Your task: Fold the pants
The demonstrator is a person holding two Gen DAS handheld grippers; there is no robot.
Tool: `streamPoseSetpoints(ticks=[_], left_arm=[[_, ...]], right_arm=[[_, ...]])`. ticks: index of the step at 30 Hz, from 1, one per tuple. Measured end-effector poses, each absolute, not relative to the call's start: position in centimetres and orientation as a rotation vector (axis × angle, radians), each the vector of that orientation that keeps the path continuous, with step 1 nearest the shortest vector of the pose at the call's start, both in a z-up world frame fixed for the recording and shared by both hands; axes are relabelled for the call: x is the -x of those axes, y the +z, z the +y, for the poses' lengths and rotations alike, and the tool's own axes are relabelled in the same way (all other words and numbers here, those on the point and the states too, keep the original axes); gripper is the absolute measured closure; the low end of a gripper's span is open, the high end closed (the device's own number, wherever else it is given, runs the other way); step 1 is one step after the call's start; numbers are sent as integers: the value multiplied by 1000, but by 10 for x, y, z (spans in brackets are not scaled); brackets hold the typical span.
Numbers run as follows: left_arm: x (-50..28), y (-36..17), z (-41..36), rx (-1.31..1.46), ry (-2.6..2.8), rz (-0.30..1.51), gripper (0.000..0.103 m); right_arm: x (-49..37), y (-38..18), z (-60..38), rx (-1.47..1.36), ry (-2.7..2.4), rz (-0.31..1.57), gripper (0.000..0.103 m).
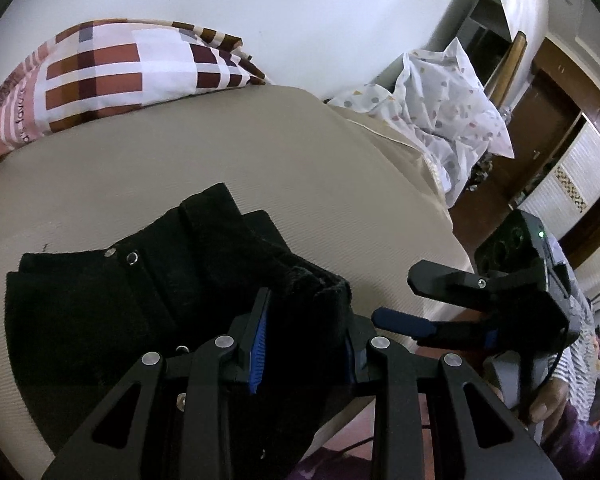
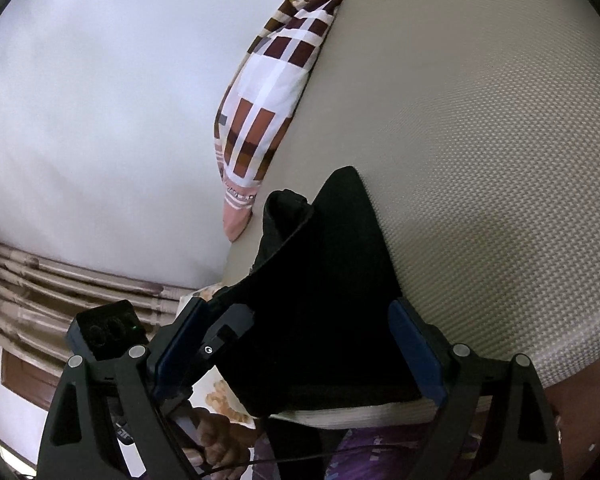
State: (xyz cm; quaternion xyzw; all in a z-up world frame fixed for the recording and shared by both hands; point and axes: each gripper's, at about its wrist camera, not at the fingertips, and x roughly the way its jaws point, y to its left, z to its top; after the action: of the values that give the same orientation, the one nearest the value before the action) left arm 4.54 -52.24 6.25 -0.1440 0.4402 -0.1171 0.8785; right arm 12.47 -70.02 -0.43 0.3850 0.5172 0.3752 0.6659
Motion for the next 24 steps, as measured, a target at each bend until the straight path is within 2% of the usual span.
streamPoseSetpoints(ticks=[9,12,16,17,21,24], left_arm=[[-52,53,-545,268,-311,933,72],[-52,37,-563,171,-335,970,71],[-46,20,-566,173,-372,996,68],[-45,21,-564,187,-377,992,66],[-37,47,-547,331,-463,980,45],[-20,79,-514,449,-434,895,39]], right_arm=[[-129,-10,-714,-919,813,1170,14],[-129,-10,-712,-914,815,1173,14],[-129,-5,-712,-901,814,1164,14],[-130,-4,-712,-902,813,1158,14],[-130,5,-718,-916,816,1127,14],[-127,21,-718,-920,898,1088,13]])
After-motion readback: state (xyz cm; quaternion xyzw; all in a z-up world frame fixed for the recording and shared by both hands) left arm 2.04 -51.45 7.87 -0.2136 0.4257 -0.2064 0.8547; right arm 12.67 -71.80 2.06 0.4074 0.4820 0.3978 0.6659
